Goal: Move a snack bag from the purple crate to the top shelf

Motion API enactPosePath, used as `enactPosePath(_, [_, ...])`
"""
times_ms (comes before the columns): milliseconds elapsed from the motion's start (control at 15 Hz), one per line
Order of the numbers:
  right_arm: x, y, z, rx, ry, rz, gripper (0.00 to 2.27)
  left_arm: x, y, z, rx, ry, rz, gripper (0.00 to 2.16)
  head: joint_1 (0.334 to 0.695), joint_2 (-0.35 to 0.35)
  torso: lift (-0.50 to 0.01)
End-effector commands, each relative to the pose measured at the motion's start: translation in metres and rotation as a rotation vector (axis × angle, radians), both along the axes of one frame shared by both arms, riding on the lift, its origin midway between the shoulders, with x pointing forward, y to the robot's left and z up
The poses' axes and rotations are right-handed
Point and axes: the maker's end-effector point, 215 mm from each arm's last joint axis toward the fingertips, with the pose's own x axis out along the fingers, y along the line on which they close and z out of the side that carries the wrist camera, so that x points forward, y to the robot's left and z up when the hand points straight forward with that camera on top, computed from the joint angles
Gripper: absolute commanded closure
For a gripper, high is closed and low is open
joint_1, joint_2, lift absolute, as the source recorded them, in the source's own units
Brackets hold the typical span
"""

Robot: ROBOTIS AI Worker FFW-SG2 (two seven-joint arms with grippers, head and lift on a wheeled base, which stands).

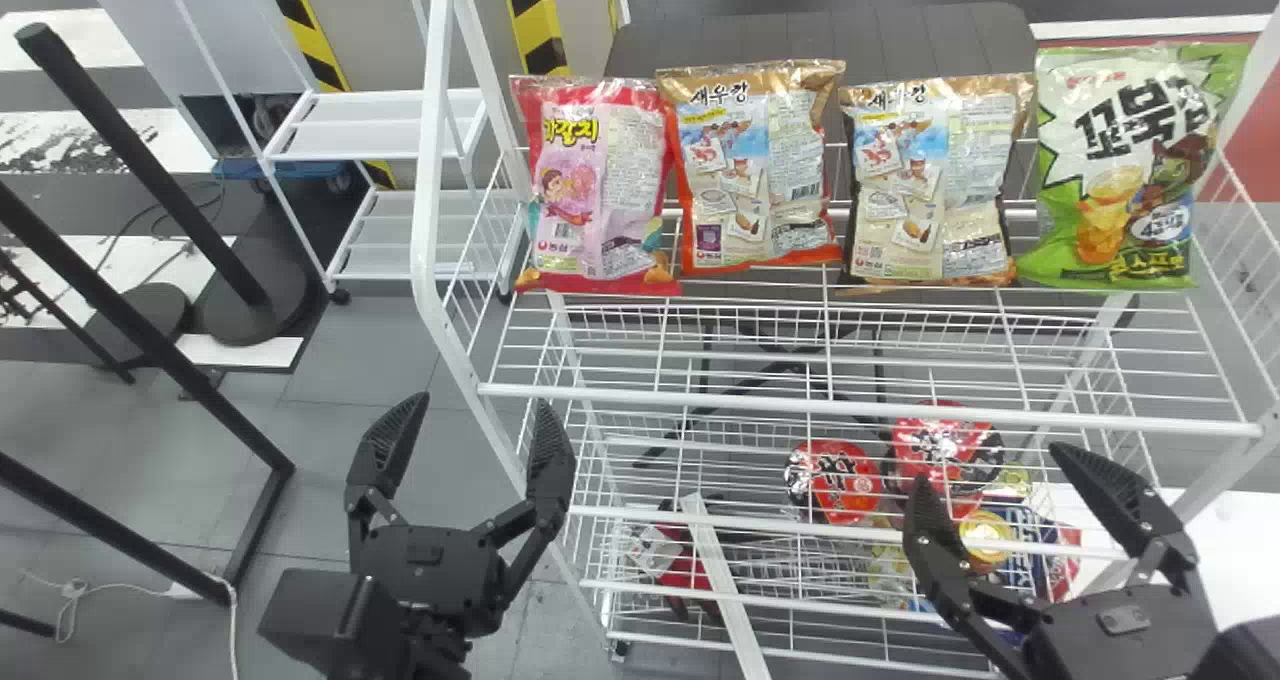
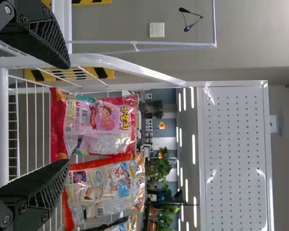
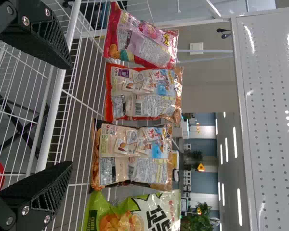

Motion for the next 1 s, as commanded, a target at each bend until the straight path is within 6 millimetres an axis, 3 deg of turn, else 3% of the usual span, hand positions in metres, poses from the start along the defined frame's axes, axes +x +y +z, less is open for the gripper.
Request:
enactPosePath(0, [0.0, 0.0, 0.002, 0.008, -0.003, 0.003, 0.12, 0.0, 0.0, 0.001, 0.004, -0.003, 0.001, 0.13, 0.695, 0.17, 0.002])
enactPosePath(933, [0.001, -0.02, 0.024, 0.06, -0.043, -0.034, 0.12, -0.001, 0.009, 0.008, 0.015, -0.002, 0.025, 0.12, 0.695, 0.168, 0.002])
